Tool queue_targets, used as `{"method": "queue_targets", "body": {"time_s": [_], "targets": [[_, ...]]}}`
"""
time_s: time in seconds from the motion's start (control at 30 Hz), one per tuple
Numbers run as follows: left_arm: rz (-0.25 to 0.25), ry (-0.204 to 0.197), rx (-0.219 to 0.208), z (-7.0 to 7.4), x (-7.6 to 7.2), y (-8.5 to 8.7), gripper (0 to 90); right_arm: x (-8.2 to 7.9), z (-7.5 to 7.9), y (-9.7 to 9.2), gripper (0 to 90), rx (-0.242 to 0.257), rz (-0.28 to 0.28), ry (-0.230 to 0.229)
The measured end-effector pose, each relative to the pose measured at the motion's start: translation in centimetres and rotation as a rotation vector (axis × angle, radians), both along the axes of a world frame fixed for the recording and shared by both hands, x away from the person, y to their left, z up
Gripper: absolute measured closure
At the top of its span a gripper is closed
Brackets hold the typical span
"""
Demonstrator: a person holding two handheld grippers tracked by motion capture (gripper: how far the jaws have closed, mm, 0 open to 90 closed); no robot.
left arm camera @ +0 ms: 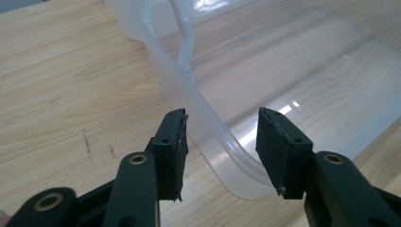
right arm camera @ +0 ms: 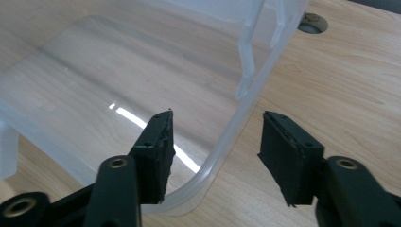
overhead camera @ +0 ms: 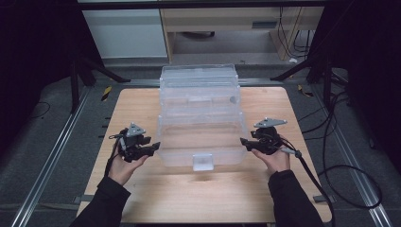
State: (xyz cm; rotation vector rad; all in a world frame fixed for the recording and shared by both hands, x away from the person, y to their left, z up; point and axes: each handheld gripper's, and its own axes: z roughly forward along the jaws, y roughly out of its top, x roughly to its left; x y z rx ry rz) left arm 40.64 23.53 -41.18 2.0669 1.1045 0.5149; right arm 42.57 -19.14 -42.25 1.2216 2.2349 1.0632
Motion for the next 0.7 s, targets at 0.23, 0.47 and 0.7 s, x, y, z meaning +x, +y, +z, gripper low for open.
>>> {"method": "queue_targets", "body": {"time_s": [0.23,0.47,0.7], "targets": [[-0.008,0.005,-0.014,0.0,0.5,0.4,59.9,-0.5,-0.1,0.2,61.8,0.001,0.001,-0.011],[0.004,-0.001,0.009,-0.1,0.8,0.4,63.1,-1.1,0.0,0.5,62.5,0.018,-0.002,-0.013],[0.008,-0.004,0.013,-0.1,1.1,0.4,63.8,-1.3,0.0,0.7,62.1,0.023,-0.012,-0.009]]}}
